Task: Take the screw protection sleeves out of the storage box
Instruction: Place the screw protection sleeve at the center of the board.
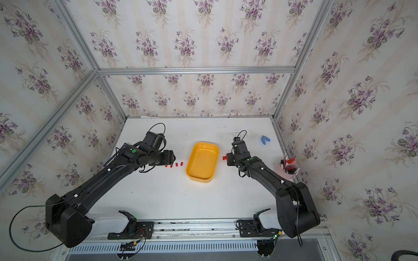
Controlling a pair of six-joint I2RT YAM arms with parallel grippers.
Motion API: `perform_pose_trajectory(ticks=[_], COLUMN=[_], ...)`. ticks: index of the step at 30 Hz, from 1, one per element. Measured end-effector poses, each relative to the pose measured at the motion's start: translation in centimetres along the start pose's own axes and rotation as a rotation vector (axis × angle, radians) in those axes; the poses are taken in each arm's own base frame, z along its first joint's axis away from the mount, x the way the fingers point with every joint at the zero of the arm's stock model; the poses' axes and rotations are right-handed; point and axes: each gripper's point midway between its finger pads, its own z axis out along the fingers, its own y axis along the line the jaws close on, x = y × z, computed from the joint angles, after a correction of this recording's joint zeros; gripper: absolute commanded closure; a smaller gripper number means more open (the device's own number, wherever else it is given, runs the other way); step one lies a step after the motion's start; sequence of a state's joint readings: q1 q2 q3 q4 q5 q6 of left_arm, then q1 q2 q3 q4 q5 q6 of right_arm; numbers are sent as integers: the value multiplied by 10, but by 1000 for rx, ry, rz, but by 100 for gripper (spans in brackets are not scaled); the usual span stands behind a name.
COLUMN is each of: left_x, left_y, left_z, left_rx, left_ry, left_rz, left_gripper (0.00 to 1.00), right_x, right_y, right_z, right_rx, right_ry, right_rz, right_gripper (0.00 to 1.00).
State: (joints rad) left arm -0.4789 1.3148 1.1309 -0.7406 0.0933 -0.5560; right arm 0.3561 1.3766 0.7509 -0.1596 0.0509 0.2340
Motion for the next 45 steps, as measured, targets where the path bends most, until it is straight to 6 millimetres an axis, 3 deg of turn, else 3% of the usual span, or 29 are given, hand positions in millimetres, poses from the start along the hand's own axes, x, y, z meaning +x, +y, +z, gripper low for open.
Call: perform_pose_trajectory(ticks=[5,18,38,45], left_x=[1,3,4,4], left_y=[1,2,3,3], left_z=[3,13,16,16], left_rx=[-5,-20,-24,-24], left_ry=[9,35,42,42], left_rz=[0,6,7,7], left_gripper=[29,29,30,30], right_x=[-4,5,4,1], right_y=[-15,-24,-23,-23], right_z=[21,67,81,75], right_rx=[16,18,14,18], right_ry=[24,115,146,131], right_rz=[3,-16,-30,-30], right_gripper=[79,80,74,72])
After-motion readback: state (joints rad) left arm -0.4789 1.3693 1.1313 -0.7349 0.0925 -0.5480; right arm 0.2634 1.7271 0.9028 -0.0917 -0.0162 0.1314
